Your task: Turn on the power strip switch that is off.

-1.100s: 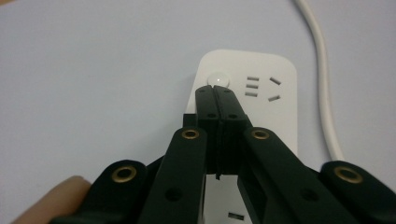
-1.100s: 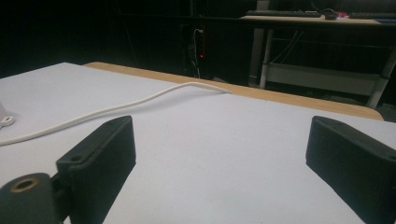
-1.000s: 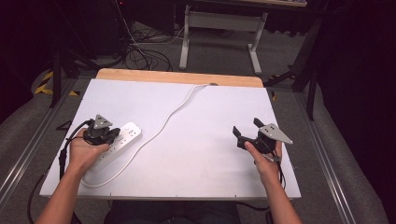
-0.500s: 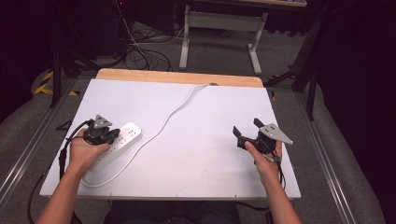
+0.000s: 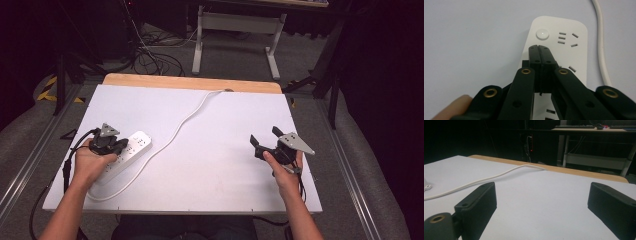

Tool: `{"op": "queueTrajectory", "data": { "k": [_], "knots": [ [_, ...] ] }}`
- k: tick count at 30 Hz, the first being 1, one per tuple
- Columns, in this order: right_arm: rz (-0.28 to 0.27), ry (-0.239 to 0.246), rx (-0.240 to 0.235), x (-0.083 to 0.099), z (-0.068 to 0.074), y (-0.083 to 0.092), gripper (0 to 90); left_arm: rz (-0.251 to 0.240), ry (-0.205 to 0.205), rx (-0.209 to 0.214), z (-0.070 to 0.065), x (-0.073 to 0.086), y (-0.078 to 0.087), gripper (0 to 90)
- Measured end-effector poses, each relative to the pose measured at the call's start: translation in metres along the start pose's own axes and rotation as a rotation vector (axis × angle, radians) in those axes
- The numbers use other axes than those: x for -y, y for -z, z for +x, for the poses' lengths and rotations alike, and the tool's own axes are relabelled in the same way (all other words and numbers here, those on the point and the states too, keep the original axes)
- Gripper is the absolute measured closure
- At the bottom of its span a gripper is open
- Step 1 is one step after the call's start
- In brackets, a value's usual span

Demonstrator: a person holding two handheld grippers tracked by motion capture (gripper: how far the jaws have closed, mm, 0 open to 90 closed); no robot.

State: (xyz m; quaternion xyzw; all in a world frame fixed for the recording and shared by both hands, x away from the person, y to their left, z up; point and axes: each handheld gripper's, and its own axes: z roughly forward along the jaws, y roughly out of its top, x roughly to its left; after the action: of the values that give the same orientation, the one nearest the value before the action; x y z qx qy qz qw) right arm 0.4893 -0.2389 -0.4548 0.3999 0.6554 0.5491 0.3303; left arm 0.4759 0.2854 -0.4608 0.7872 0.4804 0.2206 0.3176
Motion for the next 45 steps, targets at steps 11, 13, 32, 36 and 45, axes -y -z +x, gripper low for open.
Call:
{"op": "queueTrajectory", "data": {
  "k": [11, 13, 32, 36, 45],
  "knots": [
    [-0.01, -0.007, -0.003, -0.0009, -0.0007, 0.002, 9.0, -0.003, 0.029, 0.012, 0.0011, 0.0012, -0.0016, 90.0],
    [-0.014, -0.011, -0.001, -0.0014, -0.0012, 0.0026, 9.1, -0.004, 0.027, 0.01, 0.0009, 0.0015, -0.0016, 90.0],
    [-0.017, -0.012, -0.001, -0.0017, -0.0011, 0.0047, 9.1, 0.009, 0.038, 0.013, 0.0025, 0.0, -0.0023, 90.0],
    [-0.017, -0.014, 0.006, -0.0021, -0.0012, 0.007, 9.1, 0.011, 0.048, 0.014, 0.0027, -0.0004, -0.0024, 90.0],
    [-0.014, -0.01, 0.008, -0.0017, -0.0012, 0.0081, 9.1, 0.016, 0.046, 0.014, 0.0024, -0.0014, -0.0025, 90.0]
  ]
}}
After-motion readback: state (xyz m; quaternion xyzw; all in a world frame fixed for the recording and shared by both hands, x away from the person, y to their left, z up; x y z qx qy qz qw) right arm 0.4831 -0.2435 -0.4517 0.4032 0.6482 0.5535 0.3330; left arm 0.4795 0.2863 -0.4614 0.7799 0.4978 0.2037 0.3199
